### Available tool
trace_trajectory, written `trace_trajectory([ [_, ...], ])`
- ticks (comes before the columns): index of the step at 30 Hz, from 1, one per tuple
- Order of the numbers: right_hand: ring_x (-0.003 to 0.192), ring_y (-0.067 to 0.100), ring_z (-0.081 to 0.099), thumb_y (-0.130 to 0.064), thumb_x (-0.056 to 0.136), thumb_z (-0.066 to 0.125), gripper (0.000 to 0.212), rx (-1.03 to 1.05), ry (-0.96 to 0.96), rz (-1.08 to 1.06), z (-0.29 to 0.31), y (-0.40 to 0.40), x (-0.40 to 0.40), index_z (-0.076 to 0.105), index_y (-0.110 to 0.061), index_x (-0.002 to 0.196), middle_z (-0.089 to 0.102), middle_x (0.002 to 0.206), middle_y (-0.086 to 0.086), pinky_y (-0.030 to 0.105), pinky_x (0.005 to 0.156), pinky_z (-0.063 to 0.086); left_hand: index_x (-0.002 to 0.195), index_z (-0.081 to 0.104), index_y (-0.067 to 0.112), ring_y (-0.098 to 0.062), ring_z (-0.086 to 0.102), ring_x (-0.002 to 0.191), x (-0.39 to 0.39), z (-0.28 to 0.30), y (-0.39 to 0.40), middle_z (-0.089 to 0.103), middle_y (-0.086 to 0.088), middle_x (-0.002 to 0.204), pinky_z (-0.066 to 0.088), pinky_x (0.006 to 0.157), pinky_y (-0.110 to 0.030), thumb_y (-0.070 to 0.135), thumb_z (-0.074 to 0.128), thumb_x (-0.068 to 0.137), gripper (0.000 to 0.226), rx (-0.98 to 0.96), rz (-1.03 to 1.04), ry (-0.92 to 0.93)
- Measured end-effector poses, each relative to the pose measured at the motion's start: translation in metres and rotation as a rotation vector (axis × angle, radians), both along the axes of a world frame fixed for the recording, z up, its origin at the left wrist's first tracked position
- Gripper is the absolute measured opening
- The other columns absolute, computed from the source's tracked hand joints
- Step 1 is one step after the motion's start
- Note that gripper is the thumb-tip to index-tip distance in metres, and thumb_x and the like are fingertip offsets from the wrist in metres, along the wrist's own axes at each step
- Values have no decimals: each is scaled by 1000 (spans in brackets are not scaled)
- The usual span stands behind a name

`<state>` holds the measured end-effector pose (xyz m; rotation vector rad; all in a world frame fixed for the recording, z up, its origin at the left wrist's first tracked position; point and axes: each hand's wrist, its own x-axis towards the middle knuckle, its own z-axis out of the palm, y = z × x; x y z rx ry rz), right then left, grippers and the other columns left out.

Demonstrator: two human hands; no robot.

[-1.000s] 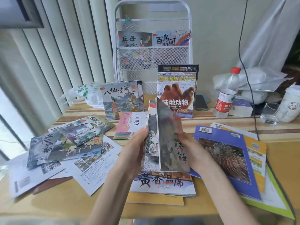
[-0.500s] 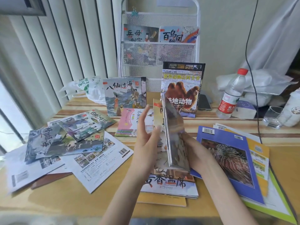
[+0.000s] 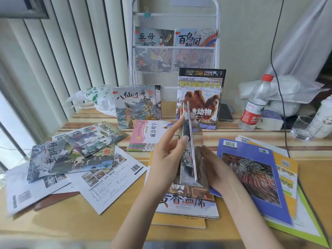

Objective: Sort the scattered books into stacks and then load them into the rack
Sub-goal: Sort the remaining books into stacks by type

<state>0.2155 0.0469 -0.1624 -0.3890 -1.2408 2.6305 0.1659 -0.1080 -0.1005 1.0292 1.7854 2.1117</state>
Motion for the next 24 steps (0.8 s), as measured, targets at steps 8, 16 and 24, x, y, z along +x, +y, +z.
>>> trace_trajectory([
  [8, 96, 29, 68, -34, 94, 46, 44, 39, -49, -25, 4, -3, 2, 53, -7, 128, 66, 113, 17, 35, 71, 57, 128, 50, 52, -23, 39, 77, -4, -2, 5, 46, -14, 76, 37, 73, -39, 49, 55, 84, 45, -27, -74, -3],
  [16, 108, 33, 61, -34, 86, 60, 56, 11, -83, -64, 5, 0, 6, 49, -7, 134, 52, 133, 23, 46, 88, 52, 129, 51, 46, 0, 43, 73, -10, -7, 0, 57, 24, 85, 35, 68, -17, 21, 40, 102, 39, -54, -34, -24],
  [24, 79, 3, 52, -19, 89, 63, 30, 882, -482, -367, 8, -20, 16, 43, -20, 111, 54, 101, -5, 25, 67, 49, 136, 34, 43, -10, 48, 118, -34, -55, -26, 47, 16, 132, 38, 94, -32, 51, 43, 94, 44, -523, 128, -100],
])
